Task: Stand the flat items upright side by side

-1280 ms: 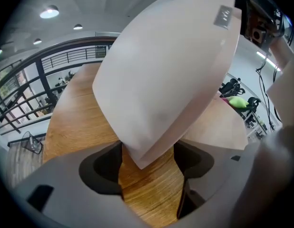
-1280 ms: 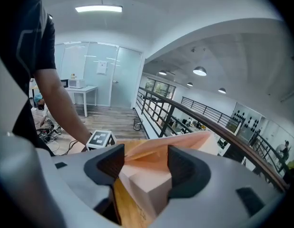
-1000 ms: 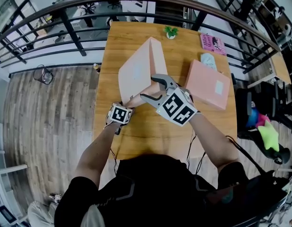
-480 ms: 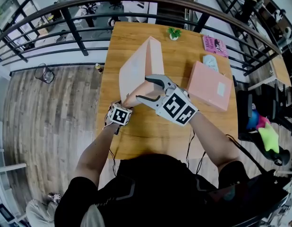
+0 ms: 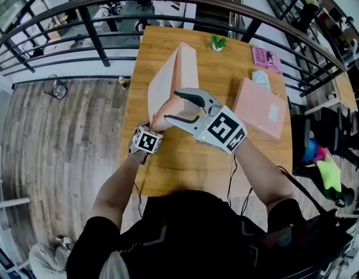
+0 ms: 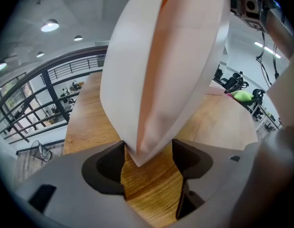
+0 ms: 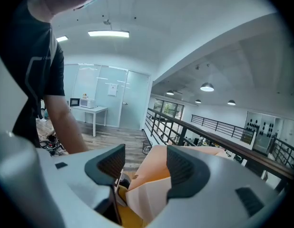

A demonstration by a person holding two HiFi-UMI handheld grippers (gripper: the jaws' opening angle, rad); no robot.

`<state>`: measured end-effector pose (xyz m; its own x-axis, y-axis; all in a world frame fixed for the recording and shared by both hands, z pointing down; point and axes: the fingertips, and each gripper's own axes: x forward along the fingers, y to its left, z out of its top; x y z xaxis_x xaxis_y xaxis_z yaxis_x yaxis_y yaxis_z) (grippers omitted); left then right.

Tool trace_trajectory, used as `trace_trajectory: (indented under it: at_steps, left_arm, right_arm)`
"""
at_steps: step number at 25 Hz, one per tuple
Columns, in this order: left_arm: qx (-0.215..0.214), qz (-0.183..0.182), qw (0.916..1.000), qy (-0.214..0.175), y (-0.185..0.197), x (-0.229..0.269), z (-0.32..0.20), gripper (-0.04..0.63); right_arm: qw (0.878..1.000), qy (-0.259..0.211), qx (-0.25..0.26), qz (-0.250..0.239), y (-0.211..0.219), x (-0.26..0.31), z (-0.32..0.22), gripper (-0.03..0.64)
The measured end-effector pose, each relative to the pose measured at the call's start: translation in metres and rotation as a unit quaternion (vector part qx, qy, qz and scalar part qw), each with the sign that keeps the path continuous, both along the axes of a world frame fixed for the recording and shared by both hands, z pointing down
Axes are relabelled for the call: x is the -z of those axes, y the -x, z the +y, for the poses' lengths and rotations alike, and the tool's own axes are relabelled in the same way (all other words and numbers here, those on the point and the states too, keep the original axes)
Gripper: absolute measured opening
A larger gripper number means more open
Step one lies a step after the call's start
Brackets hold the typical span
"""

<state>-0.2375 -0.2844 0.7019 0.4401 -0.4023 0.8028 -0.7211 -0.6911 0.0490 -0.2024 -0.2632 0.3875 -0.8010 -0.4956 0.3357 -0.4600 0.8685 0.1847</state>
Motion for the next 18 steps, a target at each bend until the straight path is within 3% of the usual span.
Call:
trace_trajectory:
  at_steps: [4, 8, 12, 15, 18]
  left_arm:
    - [-0.006, -0.003, 1.0, 0.003, 0.002, -0.001, -0.005, 0.327]
    - [-0.042, -0.053, 0.9977, -0.012, 0.009, -0.004, -0.008, 0.308]
    - [-0.105, -0.101, 0.9891, -0.026, 0.011, -0.008, -0.012, 0.308]
    - [-0.149, -0.142, 0.978, -0.035, 0.013, -0.01, -0.013, 0.308]
    - [-0.163, -0.173, 0.9697, -0.058, 0.018, -0.004, -0.021, 0.305]
  right_arm:
    - [0.999, -0.013, -0.006, -0.028, 0.005, 0.009, -0.01, 0.272]
    - [1.0, -0.018, 0.001, -0.025, 0.009, 0.009, -0.017, 0.268]
    - [1.0, -0.015, 0.013, -0.012, 0.014, 0.009, -0.022, 0.264]
    - [0.999, -0.013, 0.025, -0.015, 0.018, 0.011, -0.025, 0.264]
    - [0.999, -0.009, 0.036, -0.014, 0.023, 0.011, -0.027, 0.265]
